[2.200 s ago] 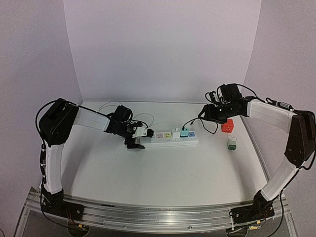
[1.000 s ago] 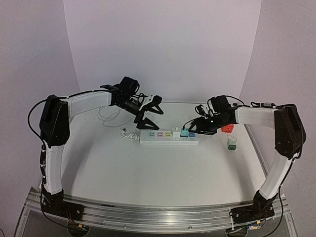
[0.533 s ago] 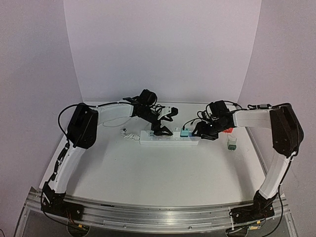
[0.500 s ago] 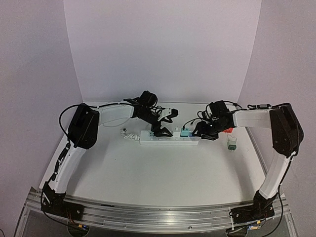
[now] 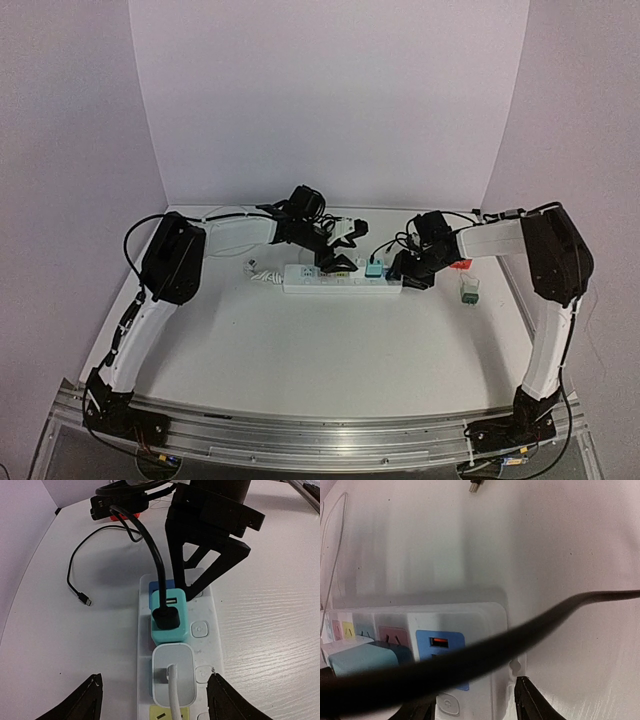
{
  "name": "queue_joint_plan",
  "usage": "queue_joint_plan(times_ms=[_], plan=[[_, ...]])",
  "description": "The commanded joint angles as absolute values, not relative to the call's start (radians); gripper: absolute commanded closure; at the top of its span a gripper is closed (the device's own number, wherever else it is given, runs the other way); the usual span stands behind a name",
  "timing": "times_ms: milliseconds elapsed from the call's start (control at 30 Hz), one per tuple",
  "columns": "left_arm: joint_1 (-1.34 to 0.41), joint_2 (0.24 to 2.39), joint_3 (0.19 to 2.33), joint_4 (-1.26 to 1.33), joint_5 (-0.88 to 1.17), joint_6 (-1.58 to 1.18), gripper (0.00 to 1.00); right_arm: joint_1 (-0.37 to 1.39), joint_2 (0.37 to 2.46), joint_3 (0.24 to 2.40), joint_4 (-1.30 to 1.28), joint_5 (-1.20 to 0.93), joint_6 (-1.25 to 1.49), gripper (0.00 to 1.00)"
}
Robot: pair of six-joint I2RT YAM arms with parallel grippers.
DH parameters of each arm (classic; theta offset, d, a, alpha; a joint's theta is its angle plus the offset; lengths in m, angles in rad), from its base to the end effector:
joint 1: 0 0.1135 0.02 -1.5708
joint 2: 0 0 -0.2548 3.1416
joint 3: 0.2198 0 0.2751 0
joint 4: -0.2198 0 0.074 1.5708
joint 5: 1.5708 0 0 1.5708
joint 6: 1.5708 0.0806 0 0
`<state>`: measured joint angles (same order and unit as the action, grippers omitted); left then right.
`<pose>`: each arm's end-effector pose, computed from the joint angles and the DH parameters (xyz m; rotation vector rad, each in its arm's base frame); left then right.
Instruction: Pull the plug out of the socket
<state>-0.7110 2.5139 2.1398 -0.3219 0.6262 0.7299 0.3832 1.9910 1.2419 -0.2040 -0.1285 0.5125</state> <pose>0.4276 -0.4306 0.1315 1.6820 1.4170 -0.6944 0.4140 0.1780 0.0817 0.1144 2.5906 0.5085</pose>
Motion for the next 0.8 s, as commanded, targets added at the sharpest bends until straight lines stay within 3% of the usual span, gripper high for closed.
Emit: queue_joint_plan(times_ms=[0,200,567,767], plan=[[-0.730,2.534,2.129,-0.257,0.617,0.685,0.34,0.390,2.019,1.266,-0.175,-0.124,0.565,0.50],[-0.735,2.540,2.117,-0.255,0.611,0.687,0.51,0.391,2.028,1.258,-0.166,-0.149,0.577,0.51],[-0.739,2.544,2.096,-0.280,0.576,0.728,0.56,0.391,2.025,1.256,-0.162,-0.165,0.592,0.52],[-0.742,2.546,2.083,-0.277,0.571,0.735,0.68,0.391,2.032,1.259,-0.160,-0.170,0.595,0.52]])
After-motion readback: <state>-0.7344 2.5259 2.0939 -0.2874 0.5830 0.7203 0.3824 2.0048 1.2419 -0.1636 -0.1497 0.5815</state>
